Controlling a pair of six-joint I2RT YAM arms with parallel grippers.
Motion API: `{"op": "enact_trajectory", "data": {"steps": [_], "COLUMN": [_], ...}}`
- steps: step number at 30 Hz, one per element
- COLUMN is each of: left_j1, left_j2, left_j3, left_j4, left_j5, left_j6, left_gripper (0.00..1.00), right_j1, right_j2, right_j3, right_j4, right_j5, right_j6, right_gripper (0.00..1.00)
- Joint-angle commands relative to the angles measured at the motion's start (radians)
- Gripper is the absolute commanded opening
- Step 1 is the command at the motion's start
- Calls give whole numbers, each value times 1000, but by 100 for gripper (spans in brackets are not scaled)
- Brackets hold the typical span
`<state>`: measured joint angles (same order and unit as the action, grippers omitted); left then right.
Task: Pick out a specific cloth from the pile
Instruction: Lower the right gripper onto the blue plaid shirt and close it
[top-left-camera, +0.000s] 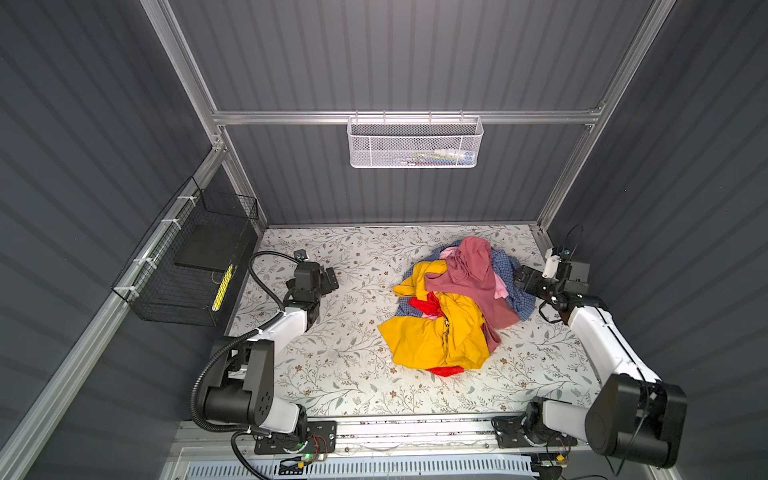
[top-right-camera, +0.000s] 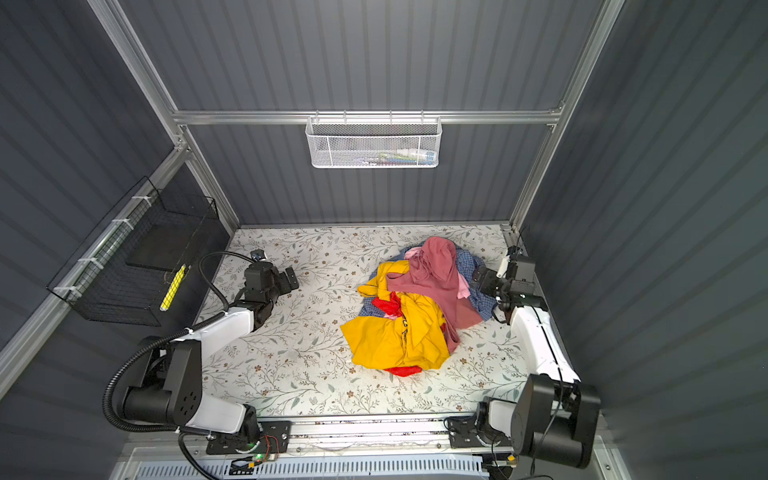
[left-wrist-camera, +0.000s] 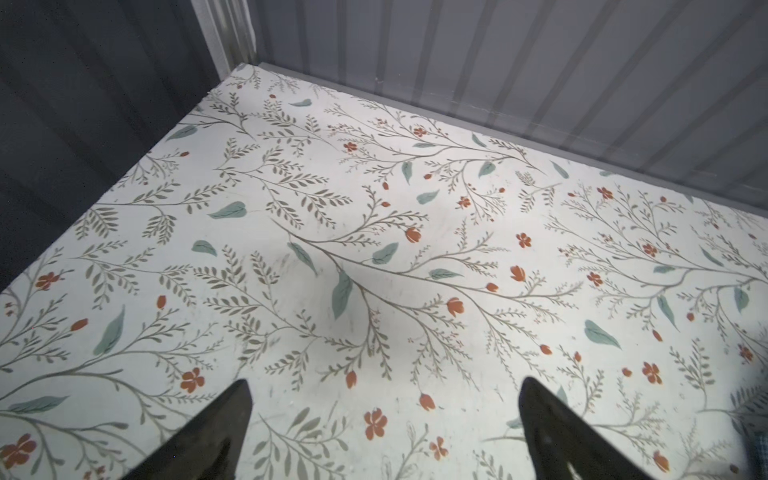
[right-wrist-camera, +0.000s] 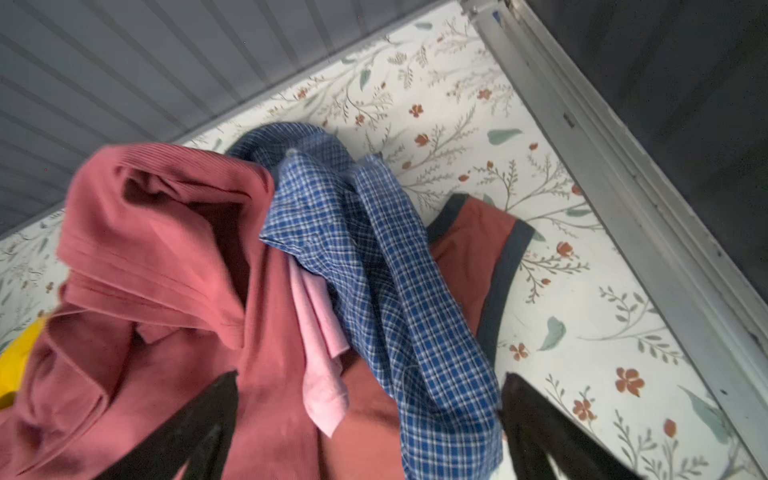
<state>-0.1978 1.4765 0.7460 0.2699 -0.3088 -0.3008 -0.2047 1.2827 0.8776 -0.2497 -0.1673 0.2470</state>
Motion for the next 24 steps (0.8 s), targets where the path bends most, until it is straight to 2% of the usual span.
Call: {"op": "enact_trajectory", "data": {"steps": [1,4,9,13,20,24], "left_j1": [-51,-57,-57,-57,-57,-57], "left_j2": [-31,-62,-99,-116,-129,-133], "left_j3": [-20,-53,-83,-98,-102,-102], "left_j4": [-3,-10,-32,-43,-46,-46], "left_j5": [-48,-57,-91,-112,-113,-111], "left_j6": [-4,-6,7,9,23,28], "left_gripper": [100,100,100,100,100,100], "right_j1": [-7,-9,-5,26,57,77], "right_j2": [67,119,206,227,287,313], "right_j3": [75,107,179,184,241,252], "right_j4": [-115,-124,-202,-228,-294,-297], "right_j5": [34,57,71,186,257,261], "right_j6": [33,47,47,19,53,56], "right_gripper": [97,94,83,82,81,77]}}
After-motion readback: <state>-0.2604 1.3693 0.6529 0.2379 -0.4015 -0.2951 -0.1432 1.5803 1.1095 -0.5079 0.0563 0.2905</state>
